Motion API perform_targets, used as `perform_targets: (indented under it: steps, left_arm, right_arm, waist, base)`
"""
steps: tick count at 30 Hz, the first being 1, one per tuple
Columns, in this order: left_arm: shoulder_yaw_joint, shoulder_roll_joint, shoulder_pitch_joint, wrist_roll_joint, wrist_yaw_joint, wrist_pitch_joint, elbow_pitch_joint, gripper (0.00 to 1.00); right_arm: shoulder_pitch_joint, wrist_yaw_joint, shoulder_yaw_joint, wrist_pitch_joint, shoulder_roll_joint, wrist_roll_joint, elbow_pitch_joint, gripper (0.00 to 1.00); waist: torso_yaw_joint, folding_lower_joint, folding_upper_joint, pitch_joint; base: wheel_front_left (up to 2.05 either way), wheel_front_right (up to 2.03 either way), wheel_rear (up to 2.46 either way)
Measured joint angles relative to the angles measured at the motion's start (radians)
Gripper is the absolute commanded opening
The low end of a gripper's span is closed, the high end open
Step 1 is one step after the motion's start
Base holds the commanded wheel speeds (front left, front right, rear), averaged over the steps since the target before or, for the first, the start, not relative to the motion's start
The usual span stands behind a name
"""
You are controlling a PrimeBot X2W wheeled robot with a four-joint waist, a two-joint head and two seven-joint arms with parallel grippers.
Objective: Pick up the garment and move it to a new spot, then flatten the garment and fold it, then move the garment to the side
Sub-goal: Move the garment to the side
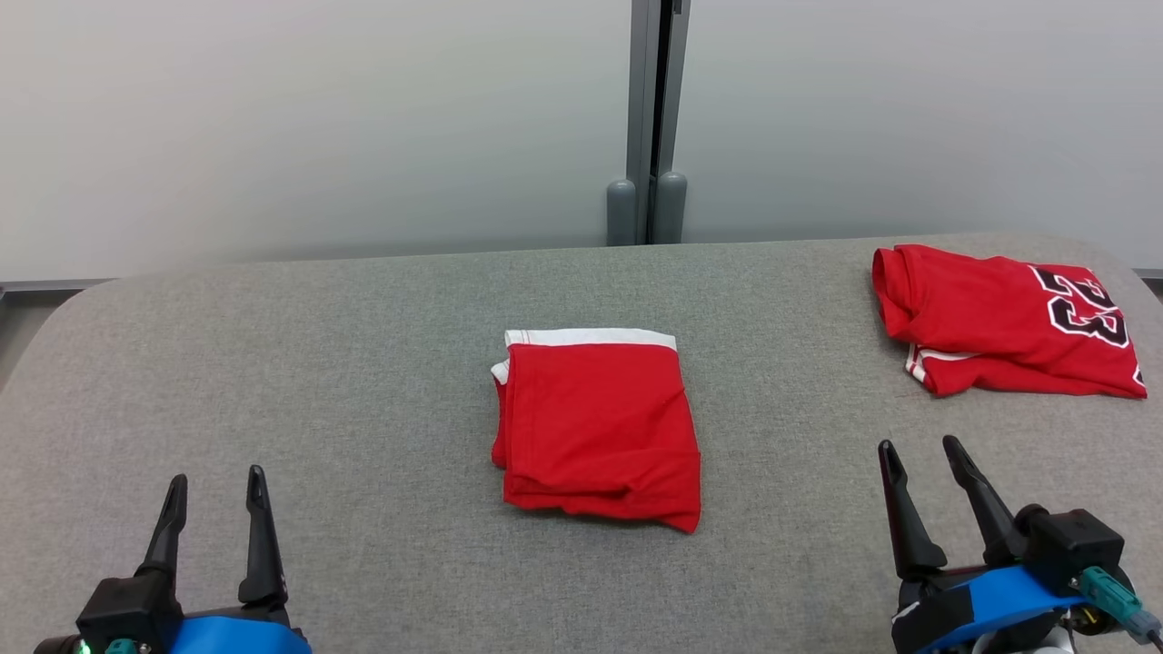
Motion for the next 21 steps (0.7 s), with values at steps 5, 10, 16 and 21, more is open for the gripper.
perform_targets:
  steps: [5,10,16,21]
  left_arm:
    - [-0.009,0.003,0.0,-0.008,0.0,0.012,-0.009,1.0]
    - [-0.012,0.008,0.0,-0.012,0.0,0.02,-0.019,1.0]
    - [-0.02,0.016,0.0,-0.018,0.0,0.036,-0.027,1.0]
    - [-0.024,0.021,0.0,-0.021,0.001,0.04,-0.034,1.0]
  right_arm:
    - [0.005,0.0,-0.005,0.012,0.004,-0.006,-0.017,1.0]
    - [0.015,0.0,-0.007,0.019,0.006,-0.007,-0.023,1.0]
    - [0.017,0.0,-0.007,0.026,0.007,-0.007,-0.027,1.0]
    - [0.017,0.0,-0.008,0.033,0.009,-0.007,-0.028,1.0]
  waist:
    - [0.002,0.0001,0.0,0.0]
    - [0.003,0.0001,0.0,-0.001]
    - [0.002,0.0001,0.0,0.0]
    - [0.003,0.0001,0.0001,0.003]
  base:
    - [0.0,0.0,0.0]
    - [0.0,0.0,0.0]
    - [0.0,0.0,0.0]
    - [0.0,0.0,0.0]
